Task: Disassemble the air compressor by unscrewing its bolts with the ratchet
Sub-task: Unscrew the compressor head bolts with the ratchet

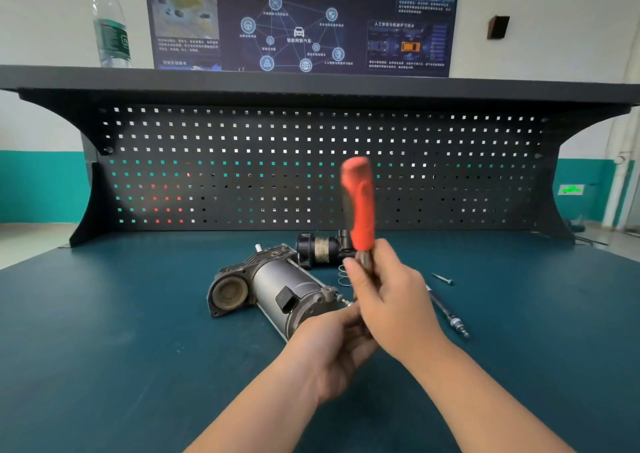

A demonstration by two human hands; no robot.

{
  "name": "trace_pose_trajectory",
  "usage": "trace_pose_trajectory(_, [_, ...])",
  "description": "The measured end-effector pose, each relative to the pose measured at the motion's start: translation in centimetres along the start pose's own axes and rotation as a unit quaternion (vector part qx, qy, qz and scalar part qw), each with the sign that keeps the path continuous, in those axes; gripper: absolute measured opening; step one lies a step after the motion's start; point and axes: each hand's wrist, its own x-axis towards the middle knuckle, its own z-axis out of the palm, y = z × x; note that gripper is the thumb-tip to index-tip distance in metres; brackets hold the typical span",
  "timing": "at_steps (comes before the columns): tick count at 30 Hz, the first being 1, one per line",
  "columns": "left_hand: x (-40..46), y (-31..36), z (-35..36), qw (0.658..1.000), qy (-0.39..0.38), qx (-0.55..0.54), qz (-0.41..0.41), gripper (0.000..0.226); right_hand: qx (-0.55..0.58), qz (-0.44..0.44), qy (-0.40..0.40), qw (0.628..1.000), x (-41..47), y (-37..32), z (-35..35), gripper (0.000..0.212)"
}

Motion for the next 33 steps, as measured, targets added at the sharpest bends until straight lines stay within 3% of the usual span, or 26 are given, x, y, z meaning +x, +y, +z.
trace_pose_trajectory(1, [0.0,0.0,0.0,1.000,0.004,-0.001,-0.001,0.035,-0.028,-0.033,-0.013,0.999,-0.1,-0.2,0.1,0.022])
trace_pose_trajectory(3, [0.1,0.1,-0.1,1.000,0.003,-0.006,-0.002,0.030,-0.025,-0.002,0.003,1.000,0.0,-0.2,0.4,0.024])
trace_pose_trajectory(6, [0.1,0.1,0.1,1.000,-0.004,-0.020,-0.009,0.014,0.060,0.211,0.078,0.973,0.7,0.6,0.5,0.021])
trace_pose_trajectory(8, [0.2,0.1,0.3,1.000,-0.003,-0.023,-0.011,0.014,0.161,0.401,0.120,0.894,1.0,1.7,0.3,0.018])
trace_pose_trajectory(10, [0.2,0.1,0.3,1.000,-0.008,-0.017,-0.013,0.017,0.297,0.563,0.155,0.755,0.8,2.5,0.4,0.017])
trace_pose_trajectory(11, [0.1,0.1,0.3,1.000,-0.011,-0.010,-0.013,0.018,0.338,0.603,0.165,0.703,0.4,2.8,0.5,0.017])
trace_pose_trajectory(13, [0.1,0.1,0.2,1.000,-0.012,-0.001,-0.014,0.020,0.358,0.630,0.161,0.670,0.2,2.9,0.7,0.021])
trace_pose_trajectory(15, [0.1,0.2,0.2,1.000,-0.009,-0.008,-0.016,0.019,0.346,0.584,0.163,0.715,0.6,2.8,0.7,0.020])
trace_pose_trajectory(19, [0.3,0.2,0.1,1.000,0.000,-0.015,-0.010,0.014,0.199,0.357,0.150,0.901,0.8,1.7,0.4,0.020])
trace_pose_trajectory(21, [0.3,0.0,0.0,1.000,0.001,-0.006,-0.003,0.013,0.137,0.221,0.110,0.959,0.6,0.8,0.3,0.021])
trace_pose_trajectory(23, [0.1,0.0,0.0,1.000,0.001,0.006,0.003,0.013,0.076,0.084,0.042,0.993,0.2,0.3,0.1,0.023])
trace_pose_trajectory(26, [-0.1,0.2,0.0,1.000,-0.006,0.027,0.010,0.037,-0.041,-0.075,-0.037,0.996,-0.2,-0.1,0.2,0.020])
trace_pose_trajectory(27, [0.0,0.2,-0.1,1.000,-0.005,0.026,0.012,0.042,-0.051,-0.072,-0.033,0.996,-0.2,-0.2,0.3,0.020])
trace_pose_trajectory(29, [-0.1,0.2,-0.1,1.000,-0.008,0.011,0.009,0.032,-0.010,-0.001,0.015,1.000,-0.1,-0.1,0.6,0.027])
trace_pose_trajectory(31, [0.0,0.2,0.1,1.000,-0.005,-0.005,0.003,0.017,0.048,0.125,0.071,0.988,0.2,0.3,0.7,0.025])
trace_pose_trajectory(33, [0.1,0.1,0.2,1.000,0.004,-0.016,-0.001,0.012,0.097,0.267,0.103,0.953,0.7,1.1,0.5,0.020])
